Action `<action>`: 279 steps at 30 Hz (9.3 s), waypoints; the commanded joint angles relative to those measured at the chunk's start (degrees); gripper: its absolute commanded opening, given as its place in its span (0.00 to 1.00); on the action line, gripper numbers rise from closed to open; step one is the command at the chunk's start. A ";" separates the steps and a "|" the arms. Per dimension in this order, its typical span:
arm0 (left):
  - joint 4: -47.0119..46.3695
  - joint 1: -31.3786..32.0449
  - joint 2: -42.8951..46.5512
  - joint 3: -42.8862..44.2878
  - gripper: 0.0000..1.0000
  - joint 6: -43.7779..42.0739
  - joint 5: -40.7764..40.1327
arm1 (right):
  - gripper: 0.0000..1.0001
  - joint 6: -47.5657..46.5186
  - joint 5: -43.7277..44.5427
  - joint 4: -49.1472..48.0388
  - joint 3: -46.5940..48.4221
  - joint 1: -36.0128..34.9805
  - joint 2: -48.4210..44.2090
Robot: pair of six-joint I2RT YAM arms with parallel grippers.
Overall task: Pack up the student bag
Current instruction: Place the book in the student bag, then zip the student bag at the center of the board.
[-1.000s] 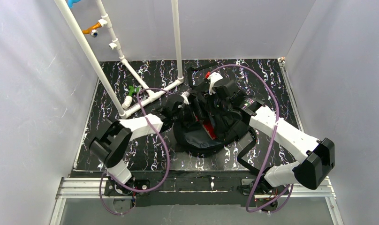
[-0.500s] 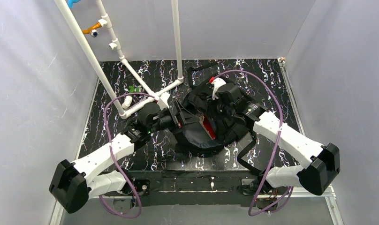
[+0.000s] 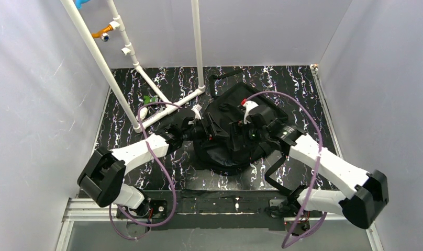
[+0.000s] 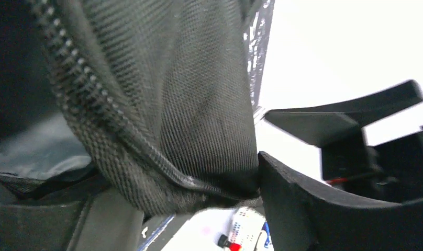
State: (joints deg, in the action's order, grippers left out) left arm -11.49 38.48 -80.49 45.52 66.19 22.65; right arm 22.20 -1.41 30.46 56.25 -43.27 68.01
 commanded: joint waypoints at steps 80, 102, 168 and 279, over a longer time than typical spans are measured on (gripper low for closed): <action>8.29 0.61 3.73 -3.33 0.00 -9.34 -2.59 | 0.01 -0.88 2.16 -0.63 -12.84 9.96 5.38; 11.16 0.64 21.89 -8.05 0.62 -20.73 -3.98 | 0.01 6.16 -16.42 -14.06 -17.97 8.29 -6.47; 34.41 17.17 -17.82 29.59 0.54 -42.78 -1.90 | 0.50 30.74 -6.80 -20.06 -32.26 13.91 -8.18; 13.07 18.20 -15.87 23.93 0.00 -29.04 11.79 | 0.89 22.93 -13.49 14.30 -21.70 37.90 -21.34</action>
State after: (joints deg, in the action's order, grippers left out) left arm 3.22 54.54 -97.69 66.96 36.01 31.77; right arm 37.12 -14.06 46.44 36.67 -5.04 46.44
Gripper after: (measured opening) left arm 0.021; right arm 0.895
